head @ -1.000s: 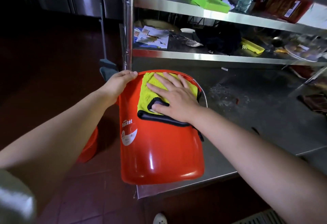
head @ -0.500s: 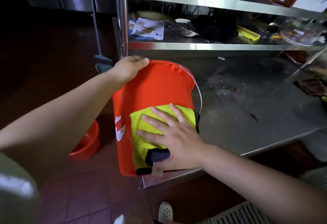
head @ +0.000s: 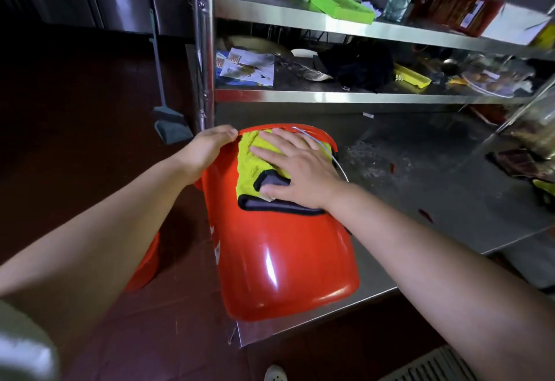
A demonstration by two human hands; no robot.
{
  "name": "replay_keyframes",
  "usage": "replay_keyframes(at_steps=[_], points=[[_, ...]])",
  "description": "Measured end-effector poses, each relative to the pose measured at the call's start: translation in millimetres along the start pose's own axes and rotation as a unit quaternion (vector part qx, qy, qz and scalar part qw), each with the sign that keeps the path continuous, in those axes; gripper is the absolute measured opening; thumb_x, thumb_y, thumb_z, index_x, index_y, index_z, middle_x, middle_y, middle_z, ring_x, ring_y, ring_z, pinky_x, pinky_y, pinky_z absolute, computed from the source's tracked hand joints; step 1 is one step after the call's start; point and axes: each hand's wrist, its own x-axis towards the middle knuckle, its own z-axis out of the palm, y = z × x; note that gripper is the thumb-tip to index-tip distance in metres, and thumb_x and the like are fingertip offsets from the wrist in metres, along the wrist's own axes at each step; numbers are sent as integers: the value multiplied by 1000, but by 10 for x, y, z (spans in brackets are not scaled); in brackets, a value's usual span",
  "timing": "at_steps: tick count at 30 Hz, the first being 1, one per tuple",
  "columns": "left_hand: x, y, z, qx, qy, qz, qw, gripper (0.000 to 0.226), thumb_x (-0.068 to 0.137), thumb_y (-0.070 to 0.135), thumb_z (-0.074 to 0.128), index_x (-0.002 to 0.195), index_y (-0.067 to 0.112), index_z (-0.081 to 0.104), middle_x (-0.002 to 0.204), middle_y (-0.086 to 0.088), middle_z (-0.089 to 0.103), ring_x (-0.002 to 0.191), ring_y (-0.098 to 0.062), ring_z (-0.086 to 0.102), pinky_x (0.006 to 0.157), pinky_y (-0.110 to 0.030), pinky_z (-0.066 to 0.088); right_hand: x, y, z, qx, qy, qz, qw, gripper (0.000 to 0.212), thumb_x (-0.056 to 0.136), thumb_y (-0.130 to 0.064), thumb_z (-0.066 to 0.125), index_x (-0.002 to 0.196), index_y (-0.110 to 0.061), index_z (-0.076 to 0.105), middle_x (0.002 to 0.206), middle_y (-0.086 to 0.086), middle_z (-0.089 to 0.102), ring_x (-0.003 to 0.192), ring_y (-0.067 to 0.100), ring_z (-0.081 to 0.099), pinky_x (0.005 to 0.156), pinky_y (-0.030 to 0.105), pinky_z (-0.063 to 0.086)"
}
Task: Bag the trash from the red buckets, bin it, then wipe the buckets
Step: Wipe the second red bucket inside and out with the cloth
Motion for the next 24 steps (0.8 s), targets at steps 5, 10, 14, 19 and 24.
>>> replay_keyframes(at_steps=[5,10,14,19,24], points=[[-69,-123,-90,-32,26,-30,999,26,97,16,40,80,21,58,64,3,63,52,-10,60,44,-15,44,-214,-279,99,-22,-15,-53,998,69,77,-73,41,140,-47,34,157,-10,17,146,17,6,117,46,0],[-48,-39,-36,20,59,-8,998,28,94,4,37,84,18,59,76,-4,58,56,-5,57,47,-12,42,-731,-528,221,9,17,-105,994,63,76,-67,51,134,-42,47,152,-7,32,144,20,17,116,50,8],[108,211,321,133,0,82,988,28,91,2,49,113,13,62,111,-9,60,96,-13,54,79,-12,40,-933,-491,242,19,33,-91,995,63,75,-66,54,133,-42,49,151,-7,34,144,19,18,115,51,10],[335,336,691,404,-17,131,905,59,82,64,50,123,22,59,125,-2,61,118,-21,53,100,-35,39,-873,-551,225,13,25,-100,995,62,73,-67,53,130,-40,53,148,-7,40,143,21,20,114,53,12],[448,237,690,374,45,119,919,44,87,61,47,109,27,64,109,2,68,103,-19,61,78,-26,39,-828,-583,225,7,12,-110,994,64,73,-68,54,131,-39,52,148,-6,39,143,21,20,115,53,9]])
